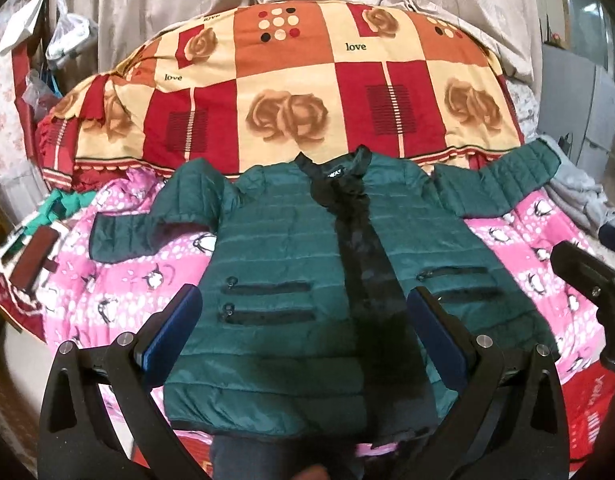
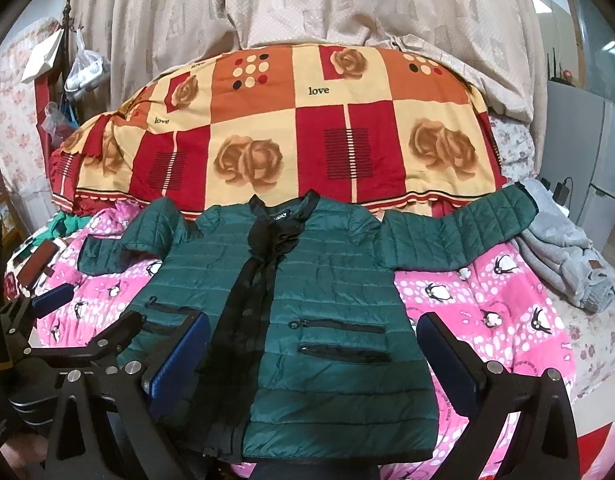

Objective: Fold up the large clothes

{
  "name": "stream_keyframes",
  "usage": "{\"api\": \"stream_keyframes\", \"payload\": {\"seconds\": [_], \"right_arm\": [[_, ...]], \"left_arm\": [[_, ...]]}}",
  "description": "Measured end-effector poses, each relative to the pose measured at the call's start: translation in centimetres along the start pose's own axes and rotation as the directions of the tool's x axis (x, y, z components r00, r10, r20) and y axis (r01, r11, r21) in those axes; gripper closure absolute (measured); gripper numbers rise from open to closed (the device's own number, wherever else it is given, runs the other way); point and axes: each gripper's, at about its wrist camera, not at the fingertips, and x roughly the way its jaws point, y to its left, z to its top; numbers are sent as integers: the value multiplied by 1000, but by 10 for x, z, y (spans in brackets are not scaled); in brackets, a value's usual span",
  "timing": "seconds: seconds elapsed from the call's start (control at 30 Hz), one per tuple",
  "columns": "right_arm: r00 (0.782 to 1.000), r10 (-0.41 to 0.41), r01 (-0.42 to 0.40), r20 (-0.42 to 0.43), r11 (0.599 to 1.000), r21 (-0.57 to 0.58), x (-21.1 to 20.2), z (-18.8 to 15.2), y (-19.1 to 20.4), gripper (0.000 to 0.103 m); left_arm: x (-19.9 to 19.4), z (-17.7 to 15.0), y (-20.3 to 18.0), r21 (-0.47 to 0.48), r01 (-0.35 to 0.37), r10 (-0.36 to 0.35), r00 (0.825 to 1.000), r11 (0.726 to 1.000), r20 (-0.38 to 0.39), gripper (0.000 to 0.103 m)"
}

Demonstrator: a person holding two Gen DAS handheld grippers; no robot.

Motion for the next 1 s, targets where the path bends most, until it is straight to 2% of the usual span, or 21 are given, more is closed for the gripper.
{"api": "stream_keyframes", "payload": {"seconds": [0.07, 0.17, 0.4, 0.73, 1.0], "right_arm": [[1000, -1, 1, -4, 1000, 5, 3, -1, -2, 1], [1000, -1, 1, -10, 1000, 9, 7, -1, -3, 1], [1000, -1, 1, -11, 1000, 7, 10, -3, -4, 1], [999, -8, 8, -32, 1000, 16, 24, -5, -7, 1], [998, -13, 14, -54, 1000, 17, 37, -7, -8, 1]], "left_arm": [[0, 1, 3, -10, 31, -31, 1000, 999, -1, 0], [1, 2, 1, -6, 12, -12, 1000, 1000, 3, 0], [9, 1, 2, -27, 17, -17, 1000, 999, -13, 0], [21, 1, 2, -58, 71, -73, 997, 996, -36, 0], [33, -3, 2, -69, 84, -88, 995, 994, -54, 0]]}}
